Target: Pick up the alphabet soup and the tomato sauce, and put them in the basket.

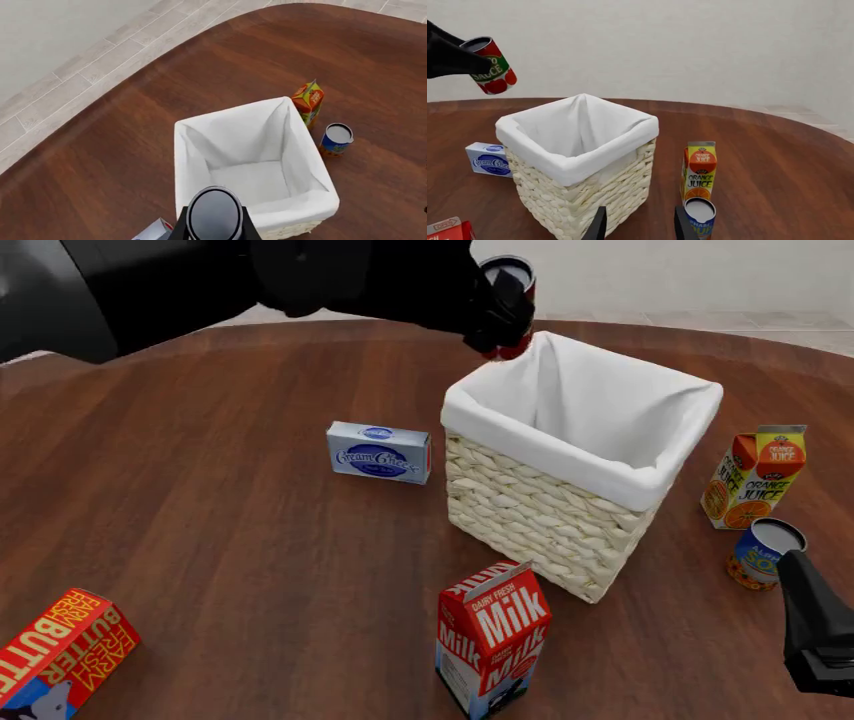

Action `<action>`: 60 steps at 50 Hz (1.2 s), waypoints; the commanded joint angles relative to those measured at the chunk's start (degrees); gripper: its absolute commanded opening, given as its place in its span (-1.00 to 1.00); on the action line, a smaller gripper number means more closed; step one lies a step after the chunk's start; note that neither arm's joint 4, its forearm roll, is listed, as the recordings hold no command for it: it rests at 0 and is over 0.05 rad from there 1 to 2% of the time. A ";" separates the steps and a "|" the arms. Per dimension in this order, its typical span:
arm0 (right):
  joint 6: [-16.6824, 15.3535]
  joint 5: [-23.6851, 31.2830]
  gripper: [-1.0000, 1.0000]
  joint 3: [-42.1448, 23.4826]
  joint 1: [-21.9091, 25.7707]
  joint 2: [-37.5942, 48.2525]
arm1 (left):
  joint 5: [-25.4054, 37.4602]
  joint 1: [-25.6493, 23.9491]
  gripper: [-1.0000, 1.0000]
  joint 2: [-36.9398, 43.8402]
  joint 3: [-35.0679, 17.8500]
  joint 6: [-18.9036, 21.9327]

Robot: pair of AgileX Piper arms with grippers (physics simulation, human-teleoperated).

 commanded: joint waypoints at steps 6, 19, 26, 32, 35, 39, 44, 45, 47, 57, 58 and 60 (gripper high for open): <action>0.69 -0.02 1.00 0.00 -0.17 0.00 | -0.11 -1.19 -1.00 4.32 -4.01 0.95; 1.06 -0.03 1.00 0.00 -0.25 0.00 | 0.19 -1.67 -1.00 7.36 -6.14 1.01; 1.20 0.02 1.00 0.00 -0.22 0.00 | 0.47 -1.78 -1.00 9.44 -7.60 1.04; 1.26 -0.03 1.00 -0.01 -0.18 0.05 | 0.85 -1.62 -1.00 10.96 -9.00 1.07; 1.31 -0.36 1.00 -0.03 -0.18 0.41 | 1.26 -1.62 -1.00 12.17 -10.20 1.22; 1.42 -0.89 1.00 -0.04 -0.22 0.92 | 1.55 -1.57 -1.00 13.35 -11.44 1.36; 1.50 -1.10 1.00 -0.05 -0.20 1.11 | 1.71 -1.63 -1.00 14.50 -12.39 1.44; 1.54 -1.08 1.00 -0.05 -0.21 1.11 | 1.72 -1.75 -1.00 14.64 -12.46 1.35; 1.63 -0.97 1.00 -0.06 -0.19 0.96 | 1.70 -1.83 -1.00 15.06 -12.64 1.38; 1.73 -0.26 1.00 -0.07 -0.03 0.26 | 1.53 -2.34 -1.00 16.85 -13.21 1.24; 1.78 -0.22 1.00 -0.07 -0.02 0.22 | 1.51 -2.28 -1.00 17.06 -13.39 1.24; 1.78 -0.17 1.00 -0.07 -0.06 0.17 | 1.46 -2.33 -1.00 17.43 -13.47 1.18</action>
